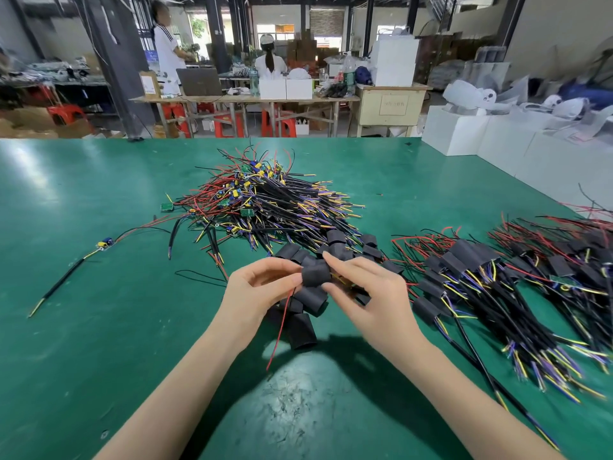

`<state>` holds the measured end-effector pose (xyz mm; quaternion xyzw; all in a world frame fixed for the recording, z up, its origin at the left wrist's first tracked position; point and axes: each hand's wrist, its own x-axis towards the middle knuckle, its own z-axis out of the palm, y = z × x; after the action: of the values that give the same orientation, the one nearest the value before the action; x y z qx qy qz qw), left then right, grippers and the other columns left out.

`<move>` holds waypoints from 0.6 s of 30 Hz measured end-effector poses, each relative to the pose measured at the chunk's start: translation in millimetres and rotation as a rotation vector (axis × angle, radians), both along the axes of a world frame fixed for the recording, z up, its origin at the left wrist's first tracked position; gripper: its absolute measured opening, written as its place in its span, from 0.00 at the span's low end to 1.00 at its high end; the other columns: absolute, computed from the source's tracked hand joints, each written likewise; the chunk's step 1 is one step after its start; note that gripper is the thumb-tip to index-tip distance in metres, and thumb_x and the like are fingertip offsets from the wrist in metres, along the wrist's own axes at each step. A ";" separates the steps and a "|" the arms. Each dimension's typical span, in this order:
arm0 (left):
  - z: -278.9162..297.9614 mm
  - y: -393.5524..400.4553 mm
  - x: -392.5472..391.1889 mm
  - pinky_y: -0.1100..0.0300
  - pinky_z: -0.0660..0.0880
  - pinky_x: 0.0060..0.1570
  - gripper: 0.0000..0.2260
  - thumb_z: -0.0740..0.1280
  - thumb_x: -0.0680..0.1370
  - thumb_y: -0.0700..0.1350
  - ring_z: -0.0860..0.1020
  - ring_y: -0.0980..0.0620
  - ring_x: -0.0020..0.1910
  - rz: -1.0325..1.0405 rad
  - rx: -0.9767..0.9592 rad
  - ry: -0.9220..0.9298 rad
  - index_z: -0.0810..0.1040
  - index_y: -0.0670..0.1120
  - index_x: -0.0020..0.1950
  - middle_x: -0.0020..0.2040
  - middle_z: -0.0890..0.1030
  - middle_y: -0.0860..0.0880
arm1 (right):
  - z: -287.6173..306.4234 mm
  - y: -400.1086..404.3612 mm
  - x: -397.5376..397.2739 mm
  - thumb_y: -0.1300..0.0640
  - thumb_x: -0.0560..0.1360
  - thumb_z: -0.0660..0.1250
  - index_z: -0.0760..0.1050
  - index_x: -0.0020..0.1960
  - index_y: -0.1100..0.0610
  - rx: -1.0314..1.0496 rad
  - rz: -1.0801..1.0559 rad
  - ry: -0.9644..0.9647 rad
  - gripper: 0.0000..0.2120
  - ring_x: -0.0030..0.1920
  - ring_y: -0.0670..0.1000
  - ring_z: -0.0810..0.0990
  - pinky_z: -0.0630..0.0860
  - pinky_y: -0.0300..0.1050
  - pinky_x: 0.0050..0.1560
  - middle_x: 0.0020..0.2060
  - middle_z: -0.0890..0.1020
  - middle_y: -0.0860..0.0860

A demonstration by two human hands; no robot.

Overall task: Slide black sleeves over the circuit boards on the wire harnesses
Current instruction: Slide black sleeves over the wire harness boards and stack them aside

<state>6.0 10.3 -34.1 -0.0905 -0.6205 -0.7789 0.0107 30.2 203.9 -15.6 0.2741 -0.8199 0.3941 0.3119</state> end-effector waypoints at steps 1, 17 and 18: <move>2.1 -1.4 0.2 0.62 0.78 0.45 0.09 0.77 0.64 0.40 0.81 0.52 0.41 -0.031 0.006 0.024 0.85 0.47 0.43 0.43 0.85 0.47 | 1.9 2.2 0.0 0.64 0.71 0.74 0.79 0.60 0.60 0.001 -0.012 0.030 0.18 0.37 0.45 0.73 0.71 0.33 0.42 0.39 0.78 0.49; 11.2 -4.6 7.3 0.62 0.77 0.54 0.15 0.70 0.72 0.37 0.82 0.49 0.52 -0.089 -0.258 0.267 0.82 0.44 0.59 0.53 0.84 0.44 | 29.1 44.7 -1.2 0.60 0.69 0.76 0.80 0.49 0.51 0.020 0.152 -0.244 0.11 0.28 0.41 0.68 0.65 0.32 0.32 0.35 0.80 0.43; 12.3 -5.7 6.2 0.62 0.76 0.55 0.16 0.71 0.73 0.37 0.82 0.49 0.55 -0.036 -0.256 0.274 0.80 0.43 0.61 0.55 0.84 0.45 | 32.9 51.7 -2.7 0.61 0.68 0.76 0.80 0.48 0.51 -0.051 0.070 -0.207 0.11 0.28 0.42 0.69 0.67 0.34 0.33 0.34 0.80 0.43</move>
<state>12.2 4.6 -21.8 -0.2075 -0.7057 -0.6739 0.0693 27.5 255.6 17.3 0.2523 -0.8274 0.4517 0.2184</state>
